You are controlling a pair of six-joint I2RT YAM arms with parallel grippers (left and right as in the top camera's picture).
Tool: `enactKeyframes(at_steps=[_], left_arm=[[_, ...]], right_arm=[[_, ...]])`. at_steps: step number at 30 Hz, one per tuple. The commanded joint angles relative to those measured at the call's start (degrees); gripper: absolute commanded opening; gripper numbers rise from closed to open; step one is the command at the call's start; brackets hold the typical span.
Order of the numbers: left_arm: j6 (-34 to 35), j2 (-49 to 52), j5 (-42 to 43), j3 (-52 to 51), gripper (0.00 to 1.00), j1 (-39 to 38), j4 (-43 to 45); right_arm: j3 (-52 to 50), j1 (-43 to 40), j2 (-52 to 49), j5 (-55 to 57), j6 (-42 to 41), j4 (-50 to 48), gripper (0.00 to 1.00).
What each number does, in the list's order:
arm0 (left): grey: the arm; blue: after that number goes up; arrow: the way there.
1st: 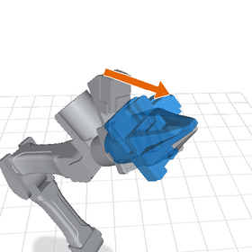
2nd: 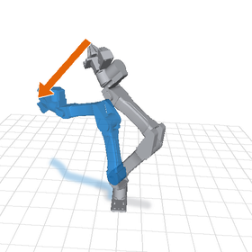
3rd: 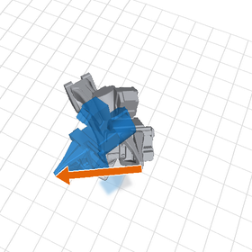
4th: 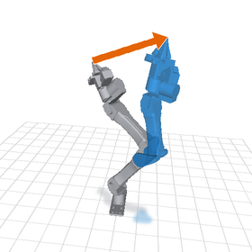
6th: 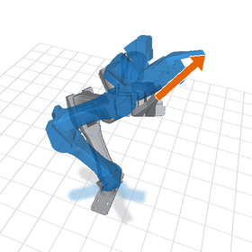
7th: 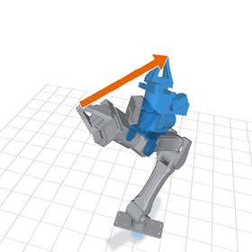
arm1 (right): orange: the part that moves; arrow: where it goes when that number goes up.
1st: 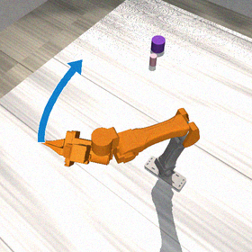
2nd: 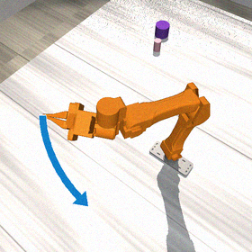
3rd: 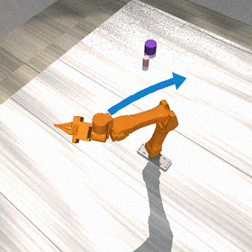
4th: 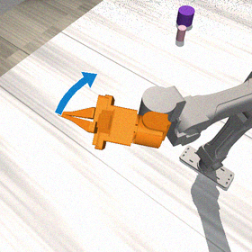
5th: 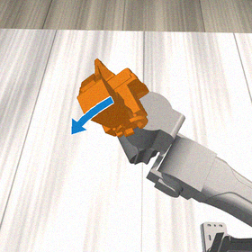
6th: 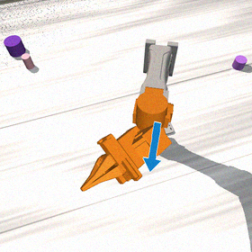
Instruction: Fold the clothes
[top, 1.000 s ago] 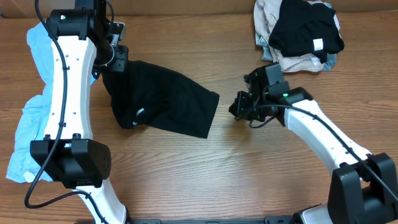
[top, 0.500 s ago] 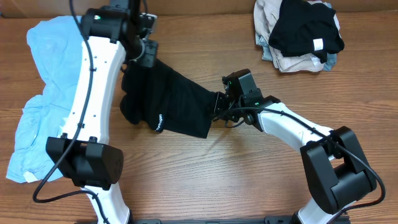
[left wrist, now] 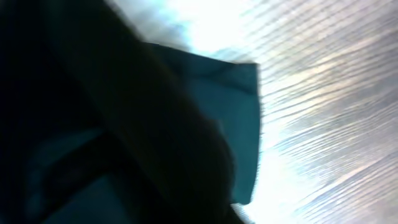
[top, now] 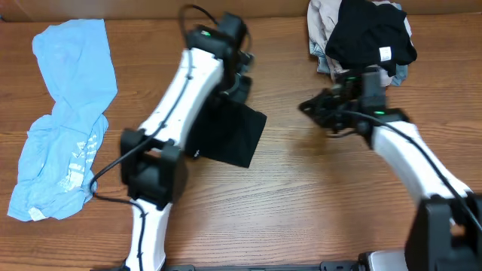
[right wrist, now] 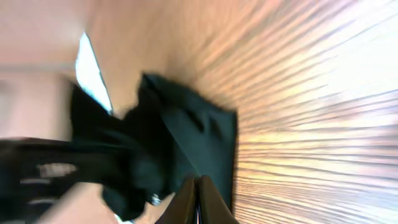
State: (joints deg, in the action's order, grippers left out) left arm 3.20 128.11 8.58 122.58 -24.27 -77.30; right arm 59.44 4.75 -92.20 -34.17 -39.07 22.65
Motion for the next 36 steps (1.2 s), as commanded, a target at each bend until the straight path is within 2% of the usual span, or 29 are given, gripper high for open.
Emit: enactKeyframes(at_steps=[1,3,4,9,13,16,18,21,23,29,36], left_arm=[[1.1,2.9,2.8,0.0,0.56,-3.8,0.9],[1.2,3.4,2.5,0.0,0.91,-4.5,1.6],[1.6,3.3,2.4,0.3,1.00,-4.6,2.0],[3.8,2.2,2.4,8.5,1.00,-1.3,-1.3],[4.4,0.5,2.4,21.2,1.00,3.6,-6.0],[4.8,-1.1,2.4,30.4,1.00,8.3,-8.3],[5.2,-2.4,2.4,34.9,1.00,11.9,-9.0],[5.2,-3.7,2.4,38.6,1.00,16.7,-9.8],[5.2,-4.1,2.4,38.9,1.00,19.2,-10.4],[4.9,-3.7,2.4,37.2,1.00,23.3,-12.9],[4.5,-3.6,1.4,34.5,1.00,23.5,-13.0]], right_arm=[[0.0,-4.1,4.5,-2.6,4.2,2.9,0.04],[0.0,-5.7,5.1,-3.5,5.2,4.6,0.04],[0.0,-6.1,5.2,-4.3,6.4,5.2,0.04],[0.0,-5.2,5.2,-4.5,7.7,6.4,0.06],[0.0,-2.1,5.2,-4.3,7.6,6.1,0.14],[0.0,2.6,5.1,-2.5,7.6,4.8,0.33],[0.0,6.8,5.0,-0.1,7.6,2.8,0.52],[0.0,14.4,4.5,5.2,7.4,-1.9,0.70],[0.0,19.4,3.8,9.9,6.7,-5.4,0.79],[0.0,30.1,0.3,22.9,6.1,-14.5,0.81],[1.3,33.2,-8.9,22.4,6.3,-23.6,0.81]])
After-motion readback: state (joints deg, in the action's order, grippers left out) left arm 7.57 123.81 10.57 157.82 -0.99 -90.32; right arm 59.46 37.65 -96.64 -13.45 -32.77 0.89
